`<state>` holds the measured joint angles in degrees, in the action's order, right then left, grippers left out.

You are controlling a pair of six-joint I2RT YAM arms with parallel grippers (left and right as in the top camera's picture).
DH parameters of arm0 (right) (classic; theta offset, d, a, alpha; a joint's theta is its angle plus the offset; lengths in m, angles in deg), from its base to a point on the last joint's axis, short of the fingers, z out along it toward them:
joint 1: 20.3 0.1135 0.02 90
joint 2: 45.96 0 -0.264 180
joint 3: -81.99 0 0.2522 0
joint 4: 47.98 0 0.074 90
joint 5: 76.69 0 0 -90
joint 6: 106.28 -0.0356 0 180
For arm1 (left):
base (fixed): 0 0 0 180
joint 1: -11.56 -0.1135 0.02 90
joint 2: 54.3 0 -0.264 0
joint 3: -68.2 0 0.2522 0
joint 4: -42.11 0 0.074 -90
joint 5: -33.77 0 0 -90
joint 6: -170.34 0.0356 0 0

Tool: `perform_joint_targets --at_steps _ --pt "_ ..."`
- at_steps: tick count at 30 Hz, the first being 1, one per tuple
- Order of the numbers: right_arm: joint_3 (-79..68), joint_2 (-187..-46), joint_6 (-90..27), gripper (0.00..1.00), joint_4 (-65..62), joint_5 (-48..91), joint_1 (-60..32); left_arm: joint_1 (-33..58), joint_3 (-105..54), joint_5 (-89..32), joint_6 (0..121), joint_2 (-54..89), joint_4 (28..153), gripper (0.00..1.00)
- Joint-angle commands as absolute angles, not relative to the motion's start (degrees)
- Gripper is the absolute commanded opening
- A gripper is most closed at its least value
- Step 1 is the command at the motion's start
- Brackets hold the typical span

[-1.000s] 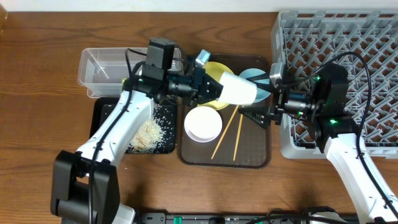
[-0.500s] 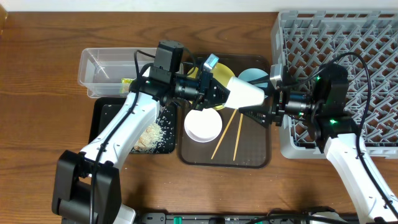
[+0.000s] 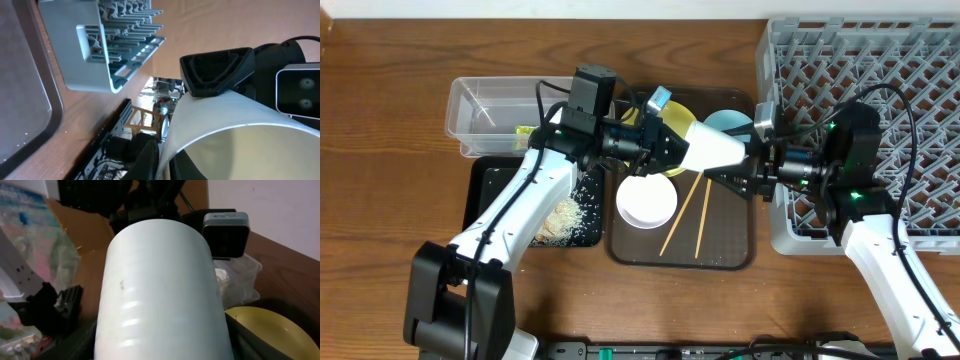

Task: Sort waste into correct bins and load items into the dishwasher rack
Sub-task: 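Grasp the cup with the right gripper and release it from the left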

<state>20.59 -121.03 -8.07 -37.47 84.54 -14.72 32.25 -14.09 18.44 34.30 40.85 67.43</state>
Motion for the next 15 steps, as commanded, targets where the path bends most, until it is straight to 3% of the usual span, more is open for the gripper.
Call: perform_joint_targets --at_steps 1,3,5,10,15 --pt "19.76 -120.99 -7.46 0.55 -37.4 83.25 -14.65 32.21 -14.42 17.39 37.29 41.07 67.3 0.15" --pt "19.76 -120.99 -7.46 0.55 -36.24 80.91 -14.65 32.1 -14.4 15.6 41.4 41.07 67.43 0.24" --pt "19.76 -120.99 -7.46 0.56 -34.28 77.69 -14.65 32.05 -14.4 10.6 44.88 41.07 69.39 0.25" --pt "19.74 -120.94 -7.46 0.5 -26.45 63.57 -15.04 31.99 -14.42 -20.4 50.87 40.78 81.98 0.34" --pt "17.91 -119.5 -8.55 0.44 -16.25 52.21 -17.89 30.28 -14.42 -32.79 55.06 37.16 89.28 0.35"
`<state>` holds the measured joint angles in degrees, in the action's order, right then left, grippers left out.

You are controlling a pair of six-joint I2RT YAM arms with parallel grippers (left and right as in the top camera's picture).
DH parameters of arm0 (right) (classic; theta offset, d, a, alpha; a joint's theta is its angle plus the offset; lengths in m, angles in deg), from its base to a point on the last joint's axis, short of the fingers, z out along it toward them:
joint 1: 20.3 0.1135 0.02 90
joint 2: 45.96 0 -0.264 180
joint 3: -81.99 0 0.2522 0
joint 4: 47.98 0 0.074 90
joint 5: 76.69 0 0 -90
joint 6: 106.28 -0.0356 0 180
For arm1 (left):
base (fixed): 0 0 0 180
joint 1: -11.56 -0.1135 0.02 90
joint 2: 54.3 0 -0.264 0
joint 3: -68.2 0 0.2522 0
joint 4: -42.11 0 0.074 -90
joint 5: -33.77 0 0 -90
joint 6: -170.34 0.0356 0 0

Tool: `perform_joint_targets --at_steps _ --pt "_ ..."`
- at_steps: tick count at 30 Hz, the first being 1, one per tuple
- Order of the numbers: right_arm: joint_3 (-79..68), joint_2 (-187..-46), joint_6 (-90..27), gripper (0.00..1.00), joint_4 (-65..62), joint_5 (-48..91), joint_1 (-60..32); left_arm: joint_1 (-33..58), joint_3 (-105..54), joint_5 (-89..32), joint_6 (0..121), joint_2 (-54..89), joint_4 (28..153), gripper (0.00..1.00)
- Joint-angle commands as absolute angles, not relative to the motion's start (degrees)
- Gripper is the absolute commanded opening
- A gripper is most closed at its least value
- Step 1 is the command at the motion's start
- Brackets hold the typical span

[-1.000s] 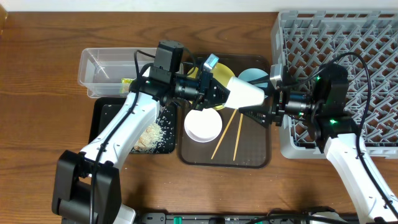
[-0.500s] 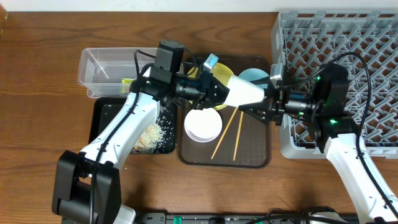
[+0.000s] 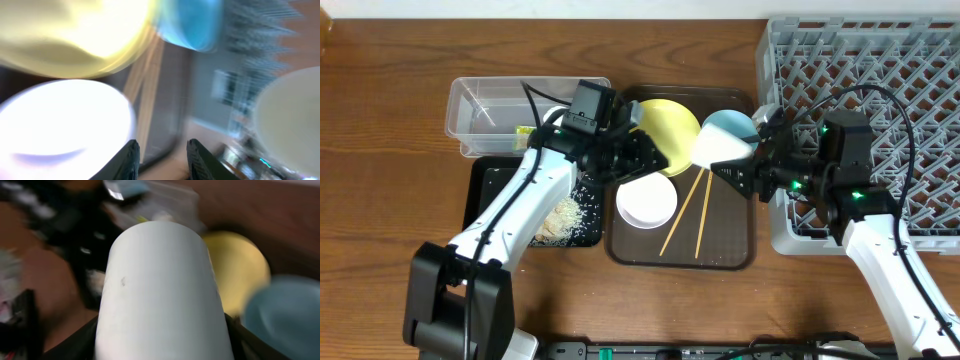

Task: Sort waste into correct bins and load items into the dishwasher rack
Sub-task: 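Grasp the cup with the right gripper and release it from the left, then place the white cup upside down into the dish rack with the right gripper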

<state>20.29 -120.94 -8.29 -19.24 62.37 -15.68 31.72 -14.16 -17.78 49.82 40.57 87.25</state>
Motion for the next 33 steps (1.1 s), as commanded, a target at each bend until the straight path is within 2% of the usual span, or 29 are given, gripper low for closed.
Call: perform_joint_targets --at_steps 1,3,5,9,11,17,25,33 --pt "16.92 -118.93 -8.53 0.41 -13.38 50.07 -18.69 29.74 -14.42 -35.09 55.54 35.71 90.73 0.35" --pt "14.08 -117.82 -8.53 0.34 -6.91 45.72 -20.27 28.71 -14.44 -39.15 56.79 32.57 93.35 0.35" --pt "9.82 -116.99 -8.53 0.23 0.76 40.3 -21.97 27.57 -14.44 -42.85 57.36 28.89 96.1 0.35" --pt "2.13 -116.88 -11.11 0.05 12.21 29.22 -24.71 26.06 -14.42 -48.13 57.47 22.73 99.97 0.37" --pt "-0.76 -116.9 -13.95 0.01 16.67 23.18 -26.15 25.98 -14.42 -50.84 57.62 20.48 101.13 0.39" --pt "-3.6 -117.27 -19.04 0.01 21.79 13.28 -31.59 25.98 -14.42 -52.86 57.6 18.14 102.11 0.44" --pt "-3.6 -122.8 -19.44 0.04 24.17 13.28 -38.8 25.98 -14.24 -52.83 57.6 18.71 102.31 0.45" --pt "-3.6 -131.15 -19.46 0.04 25.87 10.99 -41.49 25.98 -14.24 -52.83 57.6 18.71 102.81 0.48"
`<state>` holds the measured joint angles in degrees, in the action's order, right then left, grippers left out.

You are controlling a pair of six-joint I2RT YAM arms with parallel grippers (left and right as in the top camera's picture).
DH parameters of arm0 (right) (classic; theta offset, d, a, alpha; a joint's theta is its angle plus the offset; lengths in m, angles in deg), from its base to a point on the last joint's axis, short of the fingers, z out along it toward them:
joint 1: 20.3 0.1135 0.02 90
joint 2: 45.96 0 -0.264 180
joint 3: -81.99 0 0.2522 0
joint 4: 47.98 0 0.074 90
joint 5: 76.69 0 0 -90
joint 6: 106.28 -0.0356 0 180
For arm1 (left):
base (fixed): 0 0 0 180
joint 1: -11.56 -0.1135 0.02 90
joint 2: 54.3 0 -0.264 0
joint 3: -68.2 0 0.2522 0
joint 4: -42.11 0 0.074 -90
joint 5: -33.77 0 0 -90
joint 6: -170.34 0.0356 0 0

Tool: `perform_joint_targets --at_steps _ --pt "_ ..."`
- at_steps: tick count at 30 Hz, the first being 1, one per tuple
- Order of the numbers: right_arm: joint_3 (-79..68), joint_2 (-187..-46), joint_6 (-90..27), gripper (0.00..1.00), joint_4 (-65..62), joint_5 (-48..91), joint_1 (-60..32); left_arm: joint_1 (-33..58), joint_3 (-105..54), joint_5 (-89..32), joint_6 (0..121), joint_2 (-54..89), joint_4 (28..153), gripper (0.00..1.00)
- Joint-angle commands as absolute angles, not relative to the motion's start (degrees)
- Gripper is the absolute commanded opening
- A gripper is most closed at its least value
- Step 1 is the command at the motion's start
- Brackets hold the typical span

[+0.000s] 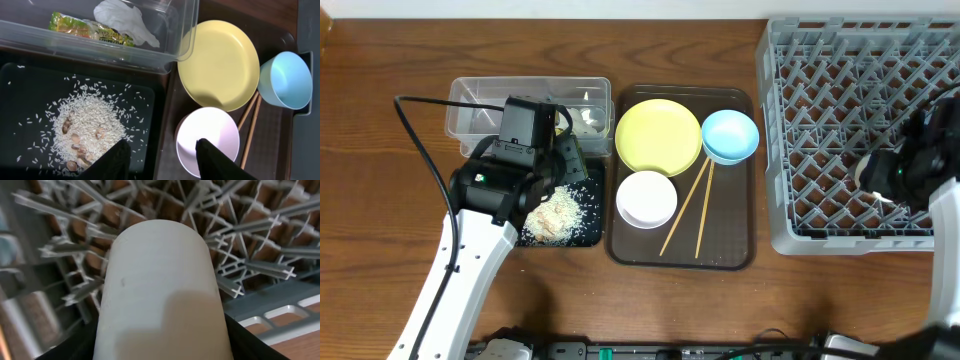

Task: Sort waste into correct bins and load items into the dishwasher rack
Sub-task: 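Place the white cup upside down into the dish rack with the right gripper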

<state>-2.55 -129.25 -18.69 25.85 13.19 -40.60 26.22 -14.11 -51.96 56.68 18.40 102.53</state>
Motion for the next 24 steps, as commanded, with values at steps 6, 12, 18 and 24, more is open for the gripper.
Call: perform_joint_targets --at_steps 6,12,18,24 --pt "-3.6 -136.35 -19.46 0.06 24.91 11.01 -41.56 25.98 -14.24 -52.83 57.6 18.71 102.81 0.49" --pt "-3.6 -139.76 -19.44 0.49 24.93 14.2 -41.56 25.98 -14.24 -52.83 57.6 18.73 102.86 0.49" --pt "-3.6 -140.46 -19.46 0.99 24.1 17.48 -41.56 25.98 -14.24 -52.83 57.6 18.73 103.45 0.5" --pt "-4.04 -139.94 -19.46 0.99 23.82 23.01 -41.54 25.98 -14.24 -52.9 57.64 18.73 105.15 0.53"
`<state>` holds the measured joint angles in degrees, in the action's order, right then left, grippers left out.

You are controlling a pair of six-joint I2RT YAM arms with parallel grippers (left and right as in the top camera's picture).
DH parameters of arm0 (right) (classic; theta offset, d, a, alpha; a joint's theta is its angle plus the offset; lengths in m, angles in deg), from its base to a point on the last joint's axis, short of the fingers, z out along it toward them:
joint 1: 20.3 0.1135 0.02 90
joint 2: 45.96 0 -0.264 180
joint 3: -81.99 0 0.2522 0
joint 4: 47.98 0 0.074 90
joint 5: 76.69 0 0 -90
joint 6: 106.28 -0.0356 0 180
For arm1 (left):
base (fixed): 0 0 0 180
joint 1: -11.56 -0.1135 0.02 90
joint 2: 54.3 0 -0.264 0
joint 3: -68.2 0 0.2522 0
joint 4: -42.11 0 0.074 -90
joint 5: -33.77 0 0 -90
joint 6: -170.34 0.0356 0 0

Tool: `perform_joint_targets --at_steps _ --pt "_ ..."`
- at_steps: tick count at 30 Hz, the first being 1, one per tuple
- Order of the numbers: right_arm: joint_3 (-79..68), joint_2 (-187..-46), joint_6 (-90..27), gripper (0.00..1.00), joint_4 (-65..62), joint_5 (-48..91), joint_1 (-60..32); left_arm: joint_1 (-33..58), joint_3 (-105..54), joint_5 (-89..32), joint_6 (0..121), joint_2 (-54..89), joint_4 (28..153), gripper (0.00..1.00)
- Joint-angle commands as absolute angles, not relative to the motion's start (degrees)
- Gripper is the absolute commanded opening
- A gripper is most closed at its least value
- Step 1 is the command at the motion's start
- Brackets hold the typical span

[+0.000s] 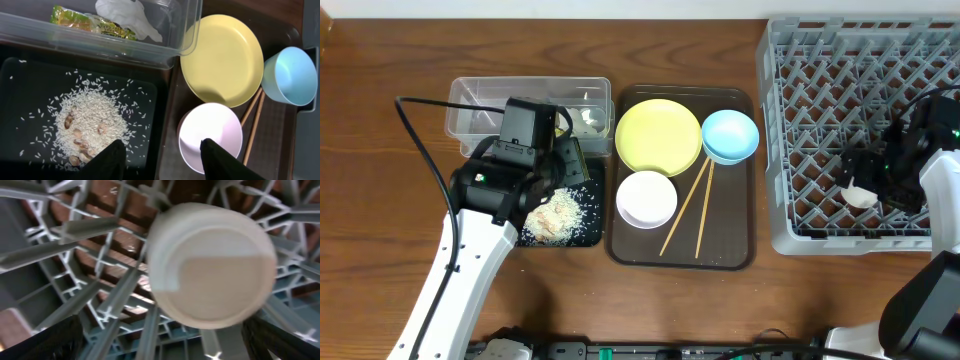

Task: Sort waste into correct bins and load items into the dishwasher rack
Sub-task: 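Place the white cup upside down into the dish rack with the right gripper, then reach the right gripper to the pink bowl and grasp its rim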

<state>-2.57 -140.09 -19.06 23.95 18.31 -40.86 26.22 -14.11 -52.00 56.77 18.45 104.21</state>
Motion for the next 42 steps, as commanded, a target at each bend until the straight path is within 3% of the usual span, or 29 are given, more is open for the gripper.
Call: perform_joint_targets --at_steps 1,9,22,28,31,34,38,42 --pt "-4.54 -139.57 -19.46 0.99 23.84 24.25 -41.54 25.98 -14.24 -53.16 57.64 18.73 105.7 0.53" --pt "-10.92 -133.79 -18.98 0.92 22.51 30.22 -37.03 25.98 -14.24 -63.7 55.94 18.73 113.02 0.53" --pt "-10.05 -133.34 -19.24 0.91 21.04 30.27 -9.58 24.91 -14.24 -67.06 51.48 18.71 114.68 0.53" --pt "-7.82 -139.46 -20.33 0.73 20.56 29.65 0.3 19.22 -14.24 -66.76 49.58 18.71 115.45 0.54" --pt "-7.75 -143.08 -21.67 0.71 19.71 29.67 3.29 17.58 -14.24 -66.76 49.6 18.71 115.47 0.58" --pt "-7.75 -147.0 -22.78 0.6 17.76 29.63 6.11 17.1 -14.24 -66.78 49.6 18.71 115.53 0.59" --pt "-7.75 -151.96 -25.1 0.58 14.68 29.52 9.02 17.1 -14.24 -66.78 49.6 18.73 115.64 0.59" --pt "-7.75 -156.11 -28.35 0.43 12.02 26.79 10.92 17.1 -14.24 -66.78 49.6 18.73 115.69 0.59"
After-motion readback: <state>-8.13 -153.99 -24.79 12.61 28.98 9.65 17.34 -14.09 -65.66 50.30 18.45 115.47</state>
